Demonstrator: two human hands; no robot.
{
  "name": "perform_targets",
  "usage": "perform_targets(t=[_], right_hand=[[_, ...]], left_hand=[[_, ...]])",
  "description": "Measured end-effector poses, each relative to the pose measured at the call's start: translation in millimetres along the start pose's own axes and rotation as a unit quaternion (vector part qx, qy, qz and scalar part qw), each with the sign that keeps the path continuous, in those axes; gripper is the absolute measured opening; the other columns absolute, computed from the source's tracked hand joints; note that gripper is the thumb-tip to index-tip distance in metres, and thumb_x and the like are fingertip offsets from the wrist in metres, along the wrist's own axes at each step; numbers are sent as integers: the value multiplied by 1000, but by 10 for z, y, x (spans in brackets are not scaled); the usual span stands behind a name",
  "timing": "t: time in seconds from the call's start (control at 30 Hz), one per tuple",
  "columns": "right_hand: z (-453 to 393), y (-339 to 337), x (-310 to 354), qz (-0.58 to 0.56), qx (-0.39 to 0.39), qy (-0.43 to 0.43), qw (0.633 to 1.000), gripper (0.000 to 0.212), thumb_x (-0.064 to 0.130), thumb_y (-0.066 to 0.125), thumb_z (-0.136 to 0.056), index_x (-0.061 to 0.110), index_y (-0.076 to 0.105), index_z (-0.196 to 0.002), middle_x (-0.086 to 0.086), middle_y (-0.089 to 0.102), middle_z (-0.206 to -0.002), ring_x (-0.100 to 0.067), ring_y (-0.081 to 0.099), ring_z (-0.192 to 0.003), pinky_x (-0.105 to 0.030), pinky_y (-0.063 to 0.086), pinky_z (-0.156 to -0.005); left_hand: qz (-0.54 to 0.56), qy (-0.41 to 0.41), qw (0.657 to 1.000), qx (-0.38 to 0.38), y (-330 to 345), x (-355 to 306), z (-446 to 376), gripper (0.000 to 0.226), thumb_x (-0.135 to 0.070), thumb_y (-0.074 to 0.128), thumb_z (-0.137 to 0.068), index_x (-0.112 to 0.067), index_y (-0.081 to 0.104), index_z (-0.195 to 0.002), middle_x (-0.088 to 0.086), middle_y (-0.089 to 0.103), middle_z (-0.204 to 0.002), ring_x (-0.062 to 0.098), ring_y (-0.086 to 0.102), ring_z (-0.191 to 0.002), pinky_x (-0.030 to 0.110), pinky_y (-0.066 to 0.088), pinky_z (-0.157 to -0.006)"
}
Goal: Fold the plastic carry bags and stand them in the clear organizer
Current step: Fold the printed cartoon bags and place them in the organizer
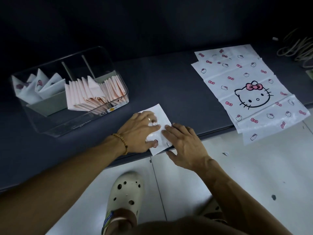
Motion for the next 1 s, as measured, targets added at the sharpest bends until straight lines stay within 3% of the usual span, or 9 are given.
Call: perform_targets(t=[0.1,0.2,0.27,0.4,0.5,0.57,0.7,0.87,1.0], right_hand=[[53,-5,44,-25,-45,14,999,59,31,81,-71,14,62,-124,-3,63,-128,-27,55,-121,-43,45,-96],[92,-8,62,-53,-70,27,996,45,29,77,-76,15,66,-118,0,65,-123,-24,56,-115,-40,48,-89],[100,-24,65,-74,-95,25,992,30,25,72,-80,16,70,-109,2,69,-114,-24,58,-104,-37,47,-80],[25,-77,55,-150,-70,65,984,13,26,64,-87,19,69,-97,3,69,-87,-20,54,-84,-35,48,-69],[-128,-99,7,-279,-43,164,945,16,27,62,-91,19,66,-104,4,68,-89,-17,60,-75,-24,51,-62],[-254,-102,-30,-312,-26,219,924,12,29,61,-92,18,62,-95,5,66,-84,-15,61,-71,-19,47,-57],[-485,-114,-97,-344,-26,291,892,36,34,56,-94,12,44,-68,-14,65,-72,-32,66,-68,-38,55,-61],[-670,-19,-94,-268,-9,344,900,26,39,49,-97,14,54,-92,-13,65,-91,-30,61,-78,-35,52,-73],[-676,3,-88,-240,-52,387,889,26,43,53,-94,17,52,-97,-7,64,-93,-24,48,-79,-32,40,-67]], left_hand=[[7,-50,998,-41,83,-161,308,61,-61,41,-84,-21,57,-128,1,54,-121,20,41,-113,37,38,-87],[-7,-108,994,2,134,-243,422,85,-79,35,-74,-22,47,-135,-2,48,-129,21,41,-114,36,37,-87],[1,-114,993,-1,124,-274,435,71,-70,45,-79,-26,47,-135,-4,48,-131,22,40,-115,35,35,-87],[177,-152,972,-42,42,-169,472,32,-34,53,-94,-24,62,-124,-7,59,-122,16,45,-113,29,37,-92],[296,-227,927,-37,-60,-63,389,29,-35,52,-95,-20,68,-113,1,64,-99,17,55,-94,34,45,-84],[341,-267,899,-59,-98,-24,280,29,-34,52,-96,-15,71,-106,4,69,-95,19,62,-88,33,49,-80],[282,-319,900,-90,-55,24,95,32,-33,53,-95,-7,68,-85,10,69,-82,29,60,-75,35,50,-71],[183,-381,901,-98,24,6,-32,36,-39,56,-90,-17,40,-65,11,64,-74,37,56,-75,34,40,-61],[152,-411,895,-78,29,52,-121,29,-44,57,-87,-22,46,-74,9,66,-85,34,59,-85,34,41,-66]])
Point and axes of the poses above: each hand's wrist, its own z-axis away from the middle knuckle, its own y-axis out of the palm, x = y × z, the point moved 1 cm from there along -z, towards the middle knuckle
